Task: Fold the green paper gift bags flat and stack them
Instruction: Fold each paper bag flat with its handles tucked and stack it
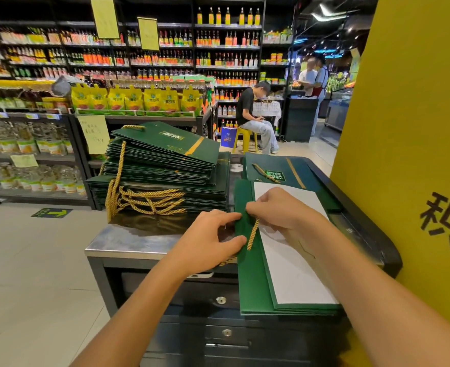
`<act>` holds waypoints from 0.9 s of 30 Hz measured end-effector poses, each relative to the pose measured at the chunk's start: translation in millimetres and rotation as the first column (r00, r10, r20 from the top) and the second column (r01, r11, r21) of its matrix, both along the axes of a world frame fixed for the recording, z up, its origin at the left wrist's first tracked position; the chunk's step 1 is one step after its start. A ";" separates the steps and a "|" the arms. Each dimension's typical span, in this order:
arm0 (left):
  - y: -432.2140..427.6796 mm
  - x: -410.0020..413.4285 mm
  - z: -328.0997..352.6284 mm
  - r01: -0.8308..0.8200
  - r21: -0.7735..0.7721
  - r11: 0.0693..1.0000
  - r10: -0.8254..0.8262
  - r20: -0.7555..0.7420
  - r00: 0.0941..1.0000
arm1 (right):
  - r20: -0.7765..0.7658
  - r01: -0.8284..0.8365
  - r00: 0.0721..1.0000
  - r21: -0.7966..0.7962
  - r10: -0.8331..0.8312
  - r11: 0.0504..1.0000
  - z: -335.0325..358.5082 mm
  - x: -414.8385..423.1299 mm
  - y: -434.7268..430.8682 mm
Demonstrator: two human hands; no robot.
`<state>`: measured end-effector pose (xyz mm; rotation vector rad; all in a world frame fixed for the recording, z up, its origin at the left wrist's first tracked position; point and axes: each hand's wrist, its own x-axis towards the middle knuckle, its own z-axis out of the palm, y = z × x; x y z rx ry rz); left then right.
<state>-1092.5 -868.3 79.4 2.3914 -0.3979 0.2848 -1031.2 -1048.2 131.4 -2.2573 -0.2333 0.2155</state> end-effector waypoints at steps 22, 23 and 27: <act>3.0 -2.8 4.3 -0.022 -0.085 0.996 0.019 -0.043 0.999 | 0.166 -0.005 0.986 0.183 -0.026 0.983 -18.1 -9.0 -19.0; 3.4 -2.5 4.5 -0.018 -0.088 0.996 0.014 -0.054 0.998 | 0.250 -0.002 0.968 0.103 -0.024 0.995 -21.0 -7.5 -16.6; 5.3 -2.9 5.6 0.006 -0.117 0.993 -0.016 -0.090 0.996 | 0.323 0.040 0.944 0.087 -0.066 0.995 -27.8 -4.7 -10.8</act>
